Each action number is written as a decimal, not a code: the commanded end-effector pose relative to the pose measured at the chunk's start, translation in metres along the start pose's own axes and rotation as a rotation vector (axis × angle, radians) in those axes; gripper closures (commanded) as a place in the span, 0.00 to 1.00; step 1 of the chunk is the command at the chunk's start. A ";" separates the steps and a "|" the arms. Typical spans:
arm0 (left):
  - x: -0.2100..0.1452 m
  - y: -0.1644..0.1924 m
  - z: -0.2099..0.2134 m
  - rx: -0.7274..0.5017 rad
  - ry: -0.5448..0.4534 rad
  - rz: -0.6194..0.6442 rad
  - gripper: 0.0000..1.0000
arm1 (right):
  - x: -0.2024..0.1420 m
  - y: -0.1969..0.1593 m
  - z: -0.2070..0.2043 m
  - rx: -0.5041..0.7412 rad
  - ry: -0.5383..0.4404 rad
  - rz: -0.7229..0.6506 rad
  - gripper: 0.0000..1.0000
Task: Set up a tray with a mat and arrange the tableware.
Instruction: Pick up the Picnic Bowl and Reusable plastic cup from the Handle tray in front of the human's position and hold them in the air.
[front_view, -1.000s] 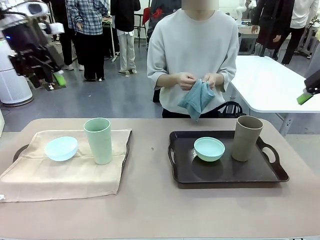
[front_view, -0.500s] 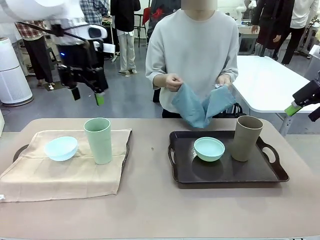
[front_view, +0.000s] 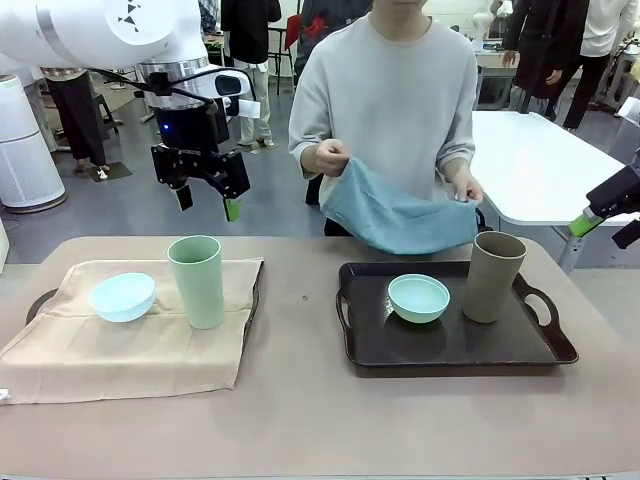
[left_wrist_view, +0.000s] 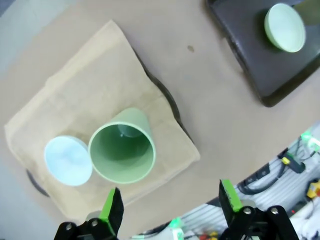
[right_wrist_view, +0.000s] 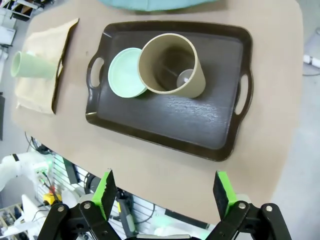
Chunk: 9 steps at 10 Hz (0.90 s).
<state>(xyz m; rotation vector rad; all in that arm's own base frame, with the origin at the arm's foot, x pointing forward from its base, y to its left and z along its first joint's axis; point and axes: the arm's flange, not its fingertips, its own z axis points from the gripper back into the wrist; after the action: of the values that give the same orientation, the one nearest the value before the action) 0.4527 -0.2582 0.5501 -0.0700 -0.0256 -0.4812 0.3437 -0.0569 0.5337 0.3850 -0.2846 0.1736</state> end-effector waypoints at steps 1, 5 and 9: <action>-0.006 0.005 0.006 0.004 0.013 -0.011 0.00 | 0.000 0.002 0.000 -0.020 0.003 0.009 0.00; 0.021 -0.064 -0.003 0.031 -0.052 0.055 0.00 | 0.069 -0.060 -0.035 0.223 -0.086 0.335 0.00; 0.061 -0.164 -0.035 0.047 -0.094 0.296 0.00 | 0.095 -0.119 -0.051 0.388 -0.162 0.712 0.00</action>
<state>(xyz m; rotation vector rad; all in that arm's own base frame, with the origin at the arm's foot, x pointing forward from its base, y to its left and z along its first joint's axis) 0.4145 -0.4133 0.5311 -0.0741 -0.1058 -0.2436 0.4559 -0.1148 0.4818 0.5881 -0.5522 0.7915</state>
